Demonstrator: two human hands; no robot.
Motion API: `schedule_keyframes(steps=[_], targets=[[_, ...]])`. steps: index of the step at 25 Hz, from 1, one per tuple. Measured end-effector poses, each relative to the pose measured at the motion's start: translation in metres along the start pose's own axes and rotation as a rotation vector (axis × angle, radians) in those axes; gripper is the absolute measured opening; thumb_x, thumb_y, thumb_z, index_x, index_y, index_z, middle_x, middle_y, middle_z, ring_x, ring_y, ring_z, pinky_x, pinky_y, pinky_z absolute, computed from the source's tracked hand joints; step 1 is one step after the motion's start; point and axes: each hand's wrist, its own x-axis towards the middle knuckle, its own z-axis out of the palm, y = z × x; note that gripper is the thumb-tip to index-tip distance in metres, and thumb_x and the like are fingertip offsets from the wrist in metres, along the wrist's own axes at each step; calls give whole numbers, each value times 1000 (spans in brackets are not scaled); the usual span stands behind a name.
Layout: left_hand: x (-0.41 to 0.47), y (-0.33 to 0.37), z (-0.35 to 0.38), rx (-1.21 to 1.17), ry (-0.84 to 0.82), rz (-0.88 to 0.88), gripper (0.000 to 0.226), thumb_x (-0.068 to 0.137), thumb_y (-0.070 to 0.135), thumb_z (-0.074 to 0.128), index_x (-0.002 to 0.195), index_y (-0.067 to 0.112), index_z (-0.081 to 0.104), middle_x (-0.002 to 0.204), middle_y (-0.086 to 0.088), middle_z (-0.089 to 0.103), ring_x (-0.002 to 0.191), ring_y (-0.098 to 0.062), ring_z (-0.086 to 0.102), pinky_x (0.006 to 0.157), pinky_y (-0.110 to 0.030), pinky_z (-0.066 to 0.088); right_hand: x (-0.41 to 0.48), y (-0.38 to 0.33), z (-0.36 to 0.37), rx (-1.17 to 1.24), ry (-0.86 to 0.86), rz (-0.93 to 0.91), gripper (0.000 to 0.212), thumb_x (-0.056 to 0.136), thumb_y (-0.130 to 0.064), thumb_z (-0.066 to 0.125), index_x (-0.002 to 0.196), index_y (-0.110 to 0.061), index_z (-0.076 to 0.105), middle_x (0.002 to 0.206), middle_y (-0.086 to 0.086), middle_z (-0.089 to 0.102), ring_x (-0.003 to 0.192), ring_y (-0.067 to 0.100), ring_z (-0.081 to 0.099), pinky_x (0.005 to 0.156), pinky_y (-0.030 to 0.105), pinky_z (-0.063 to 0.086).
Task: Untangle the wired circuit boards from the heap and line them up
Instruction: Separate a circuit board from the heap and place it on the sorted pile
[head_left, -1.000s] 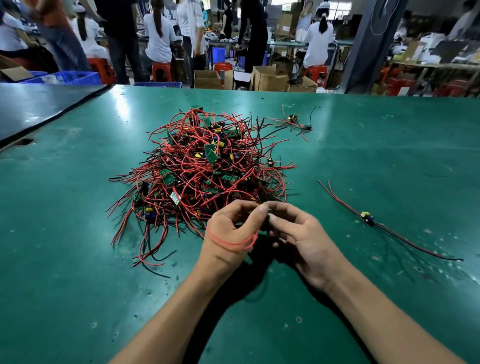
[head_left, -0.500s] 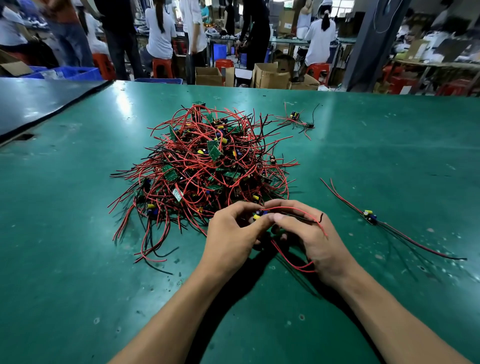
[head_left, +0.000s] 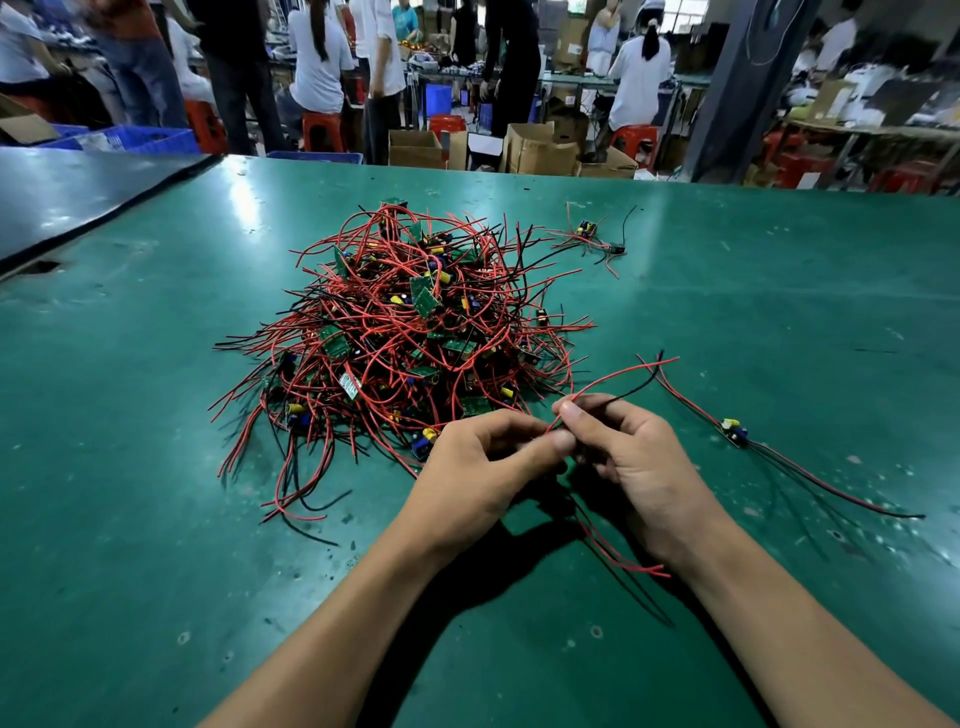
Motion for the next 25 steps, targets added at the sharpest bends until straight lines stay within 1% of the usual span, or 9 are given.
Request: schedule_keyframes(steps=[3, 5, 8, 10, 13, 16, 19, 22, 25], targets=[[3, 1, -4, -19, -40, -61, 14, 93, 18, 65, 93, 8, 74, 89, -11, 75, 79, -12, 66, 82, -31, 53, -2, -1, -1, -37, -39, 0, 7, 77, -19, 75, 83, -15, 77, 75, 9, 71, 57, 14, 66, 50, 22, 52], [3, 2, -5, -13, -56, -68, 12, 93, 13, 64, 94, 6, 73, 91, -15, 75, 80, -15, 66, 84, -36, 53, -2, 1, -1, -29, -80, 3, 15, 79, -21, 75, 91, -14, 77, 82, 13, 72, 62, 18, 68, 56, 26, 56], [2, 2, -2, -6, -30, -54, 12, 94, 12, 63, 88, 8, 74, 77, -5, 73, 70, -10, 63, 70, -26, 53, -2, 3, -1, -138, -163, -17, 28, 82, -28, 72, 105, -14, 76, 100, 24, 73, 80, 27, 70, 79, 40, 59], [2, 3, -3, -75, 13, -85, 15, 93, 9, 62, 84, 7, 73, 70, 2, 69, 61, -7, 57, 59, -18, 48, -3, 3, -1, -227, -241, -22, 29, 86, -27, 69, 112, -16, 74, 107, 23, 73, 88, 29, 71, 83, 38, 60], [3, 4, -5, -87, -6, -116, 16, 92, 8, 62, 85, 2, 74, 78, -5, 70, 65, -16, 53, 62, -26, 46, -1, 3, -5, -299, -257, -58, 25, 87, -25, 69, 109, -14, 76, 106, 13, 75, 92, 22, 71, 82, 30, 57], [2, 5, -8, -38, -57, -104, 16, 93, 11, 62, 86, 1, 74, 74, -8, 65, 69, -20, 51, 69, -33, 41, 1, 3, -8, -255, -206, -55, 19, 83, -20, 74, 99, -11, 78, 92, 10, 76, 75, 14, 70, 64, 22, 55], [3, 5, -9, 19, -90, -92, 15, 93, 11, 62, 88, 3, 74, 72, -4, 63, 69, -17, 51, 69, -32, 40, 3, 6, -7, -202, -153, -46, 22, 78, -25, 78, 92, -8, 77, 80, 10, 73, 64, 14, 66, 54, 23, 53], [4, 4, -8, 64, -99, -97, 16, 92, 12, 64, 81, 6, 74, 71, -3, 64, 68, -14, 53, 68, -29, 43, 7, 6, -6, -265, 1, -59, 24, 75, -35, 80, 89, -16, 77, 53, -1, 53, 41, 8, 43, 39, 16, 33], [5, 5, -5, 116, -94, -86, 17, 91, 11, 65, 78, 9, 75, 71, -1, 69, 66, -10, 57, 63, -15, 45, 19, 2, -9, -243, 181, -68, 17, 83, -34, 77, 91, -19, 74, 50, -2, 40, 38, 8, 31, 42, 14, 21]])
